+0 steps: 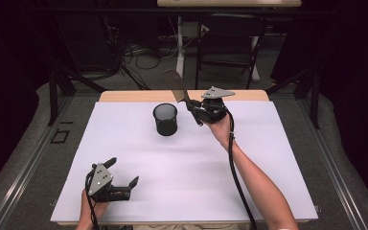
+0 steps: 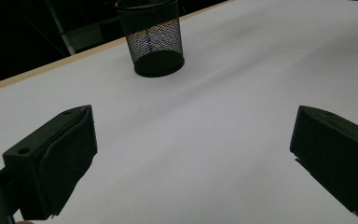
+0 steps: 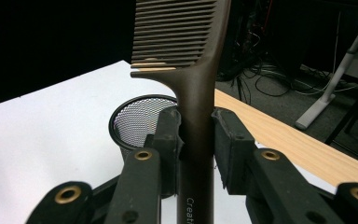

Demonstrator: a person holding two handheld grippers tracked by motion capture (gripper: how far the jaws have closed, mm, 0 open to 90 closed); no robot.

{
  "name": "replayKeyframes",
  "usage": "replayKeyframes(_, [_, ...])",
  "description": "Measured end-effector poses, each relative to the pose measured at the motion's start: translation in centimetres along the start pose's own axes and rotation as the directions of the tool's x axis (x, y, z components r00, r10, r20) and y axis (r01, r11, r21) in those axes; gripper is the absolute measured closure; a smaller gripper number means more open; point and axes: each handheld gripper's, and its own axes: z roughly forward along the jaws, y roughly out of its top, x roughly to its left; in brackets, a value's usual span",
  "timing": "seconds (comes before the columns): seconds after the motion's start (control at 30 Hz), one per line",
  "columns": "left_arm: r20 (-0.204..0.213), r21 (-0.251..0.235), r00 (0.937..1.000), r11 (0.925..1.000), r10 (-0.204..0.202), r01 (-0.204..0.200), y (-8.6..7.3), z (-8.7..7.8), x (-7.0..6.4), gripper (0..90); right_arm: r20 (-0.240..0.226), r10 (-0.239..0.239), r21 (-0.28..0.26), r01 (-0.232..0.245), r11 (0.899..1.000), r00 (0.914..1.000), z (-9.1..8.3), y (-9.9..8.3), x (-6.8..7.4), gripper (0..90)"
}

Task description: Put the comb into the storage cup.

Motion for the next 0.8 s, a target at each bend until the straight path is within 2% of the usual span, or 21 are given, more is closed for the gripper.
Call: replayKeyframes(0.8, [0.001, -0.001, 1.0000, 1.0000, 0.001, -0.001, 0.0, 0.1, 0.0, 0.7, -0.018, 0.010, -0.017, -0.010, 1.000, 0.9998, 1.4, 0.7, 0.2, 72.6])
